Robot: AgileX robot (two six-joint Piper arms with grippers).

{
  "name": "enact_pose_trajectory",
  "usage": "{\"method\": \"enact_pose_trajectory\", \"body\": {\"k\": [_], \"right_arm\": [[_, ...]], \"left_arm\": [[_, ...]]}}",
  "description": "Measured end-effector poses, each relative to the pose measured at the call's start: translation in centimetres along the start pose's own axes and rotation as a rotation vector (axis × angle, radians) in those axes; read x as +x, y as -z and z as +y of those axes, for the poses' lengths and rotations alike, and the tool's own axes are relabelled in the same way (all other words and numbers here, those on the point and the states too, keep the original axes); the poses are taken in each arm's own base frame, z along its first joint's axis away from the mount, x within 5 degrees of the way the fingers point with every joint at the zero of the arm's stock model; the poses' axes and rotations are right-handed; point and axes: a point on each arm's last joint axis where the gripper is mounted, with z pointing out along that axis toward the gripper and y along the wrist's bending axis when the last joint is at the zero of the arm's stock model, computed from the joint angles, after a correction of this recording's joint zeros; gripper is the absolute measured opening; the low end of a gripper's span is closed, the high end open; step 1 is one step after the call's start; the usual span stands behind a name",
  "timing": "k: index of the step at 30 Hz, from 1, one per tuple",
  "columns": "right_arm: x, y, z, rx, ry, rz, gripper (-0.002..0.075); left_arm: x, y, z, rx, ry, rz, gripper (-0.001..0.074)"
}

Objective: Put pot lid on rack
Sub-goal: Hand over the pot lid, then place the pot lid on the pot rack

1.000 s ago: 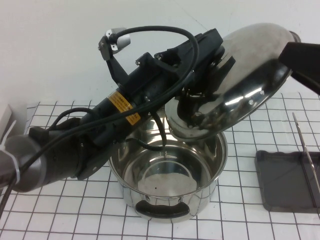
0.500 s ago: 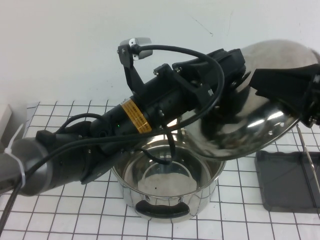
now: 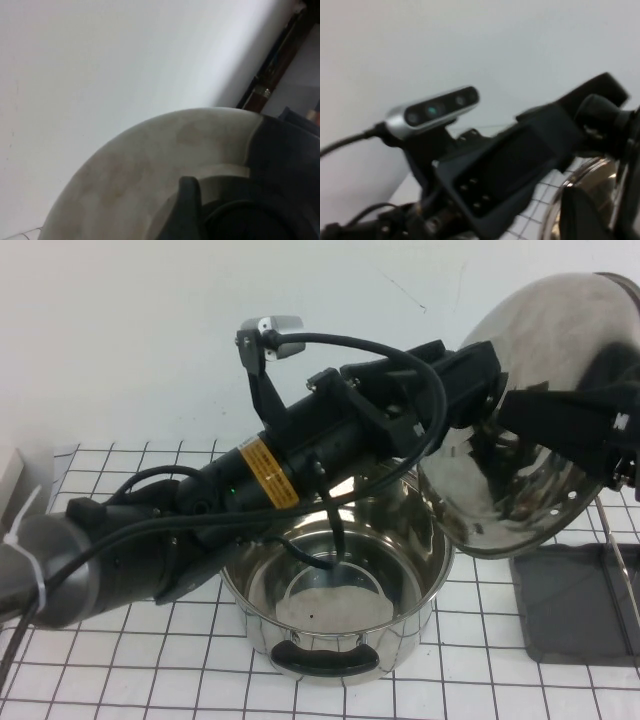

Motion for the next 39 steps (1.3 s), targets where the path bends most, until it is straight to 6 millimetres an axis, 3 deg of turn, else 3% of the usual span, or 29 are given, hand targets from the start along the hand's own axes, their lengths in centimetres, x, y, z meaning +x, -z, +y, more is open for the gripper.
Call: {"method": "enact_pose_trajectory", "body": {"k": [5,8,10,13,15,17,22,30,39], "right_arm": [[0.0,-0.1,-0.5,0.038,0.075,-0.008,0.0131],[0.0,-0.1,-0.7,0.054,0.114,-0.011,0.0131],[-0.1,0.3,-0.5,0.071,0.154,-0.021,0.0131],[-0.3,1.5,0.3,0.113,0.281,-0.033,0.0131],[-0.5,2.7,1.0,0.145,0.383,-0.046,0.0131],[-0.4,3.8,1.6,0.175,0.465,-0.043,0.0131],[0.5,5.4,1.7,0.264,0.583,0.072,0.0131],[1.0,6.5,-1.3,0.526,0.594,0.25,0.0131],[1.1,5.3,-3.8,0.603,0.556,0.341,0.0131]], "left_arm": [[-1.4,1.1,1.1,-0.002,-0.042,0.003,0.0567],[-2.3,2.1,2.3,-0.024,-0.045,0.037,0.0536],[-3.1,3.1,3.1,-0.041,-0.043,0.073,0.0442],[-4.4,5.0,4.0,-0.065,-0.089,0.155,0.0181],[-5.1,6.2,4.1,-0.072,-0.139,0.232,0.0084],[-5.7,7.3,3.9,-0.079,-0.17,0.297,0.0038],[-6.7,9.2,2.6,-0.084,-0.226,0.437,0.0005],[-6.2,9.6,1.8,-0.065,-0.248,0.542,0.0],[-6.1,9.7,1.8,-0.066,-0.248,0.553,-0.0001]]}}
